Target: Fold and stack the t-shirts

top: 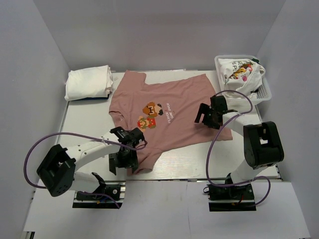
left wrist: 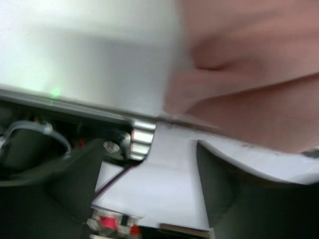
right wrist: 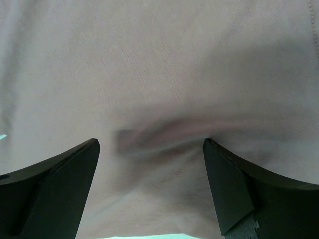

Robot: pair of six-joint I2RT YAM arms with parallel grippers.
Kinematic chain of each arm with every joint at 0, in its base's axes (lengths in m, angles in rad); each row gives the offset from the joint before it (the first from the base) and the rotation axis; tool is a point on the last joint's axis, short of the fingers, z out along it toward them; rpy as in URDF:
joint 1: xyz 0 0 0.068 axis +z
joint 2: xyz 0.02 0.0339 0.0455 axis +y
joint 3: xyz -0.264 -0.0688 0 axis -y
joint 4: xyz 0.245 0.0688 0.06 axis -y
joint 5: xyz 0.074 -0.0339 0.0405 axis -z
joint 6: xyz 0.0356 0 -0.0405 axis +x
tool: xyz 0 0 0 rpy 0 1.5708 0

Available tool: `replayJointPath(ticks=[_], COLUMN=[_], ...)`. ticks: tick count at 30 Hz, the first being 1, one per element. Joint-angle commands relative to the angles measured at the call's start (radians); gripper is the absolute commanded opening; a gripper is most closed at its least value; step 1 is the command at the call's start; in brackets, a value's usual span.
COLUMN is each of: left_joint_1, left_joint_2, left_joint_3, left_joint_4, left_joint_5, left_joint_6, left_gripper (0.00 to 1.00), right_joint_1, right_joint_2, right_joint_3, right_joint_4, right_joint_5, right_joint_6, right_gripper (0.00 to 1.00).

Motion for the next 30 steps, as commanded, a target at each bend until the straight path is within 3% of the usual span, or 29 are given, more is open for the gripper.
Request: replayJointPath(ticks=[1, 2, 6, 10, 14, 19, 26, 30], left_joint_1=[-0.005, -0.005, -0.005, 0.005, 0.036, 0.09, 0.174, 0.194], left_joint_2=[-0.042, -0.042, -0.042, -0.042, -0.007, 0.088, 0.045, -0.057], left_joint_3=[0.022, 0.022, 0.076, 0.192, 0.237, 0.249, 0.086, -0.071], left_joint_4=[-0.118, -0.128, -0.138, -0.059, 0.133, 0.211, 0.381, 0.704], left_joint_5=[0.007, 0.02, 0.02, -0.095, -0.228, -0.264, -0.27, -0.18], left_joint_6=[-0.031, -0.016, 0.024, 0.045, 0.088, 0.041, -0.086, -0.019], left_gripper=[0.9, 1.0, 1.0, 1.0, 1.0, 1.0, 1.0, 1.0], right_joint_1=[-0.013, -0.01, -0.006, 0.004, 0.004, 0.001, 0.002, 0.001], right_joint_2=[0.034, 0.028, -0.029, -0.126, -0.178, -0.193, -0.091, -0.019], right_joint_3=[0.005, 0.002, -0.023, -0.043, -0.057, -0.058, -0.011, 0.025], right_joint_4=[-0.002, 0.003, 0.056, 0.083, 0.096, 0.107, 0.19, 0.182], right_joint_5=[-0.004, -0.004, -0.07, -0.109, -0.055, -0.02, -0.077, -0.05], right_joint_6=[-0.012, -0.029, -0.075, -0.099, -0.104, -0.092, -0.079, -0.076], right_gripper=[0.9, 0.9, 0.9, 0.9, 0.9, 0.9, 0.9, 0.9])
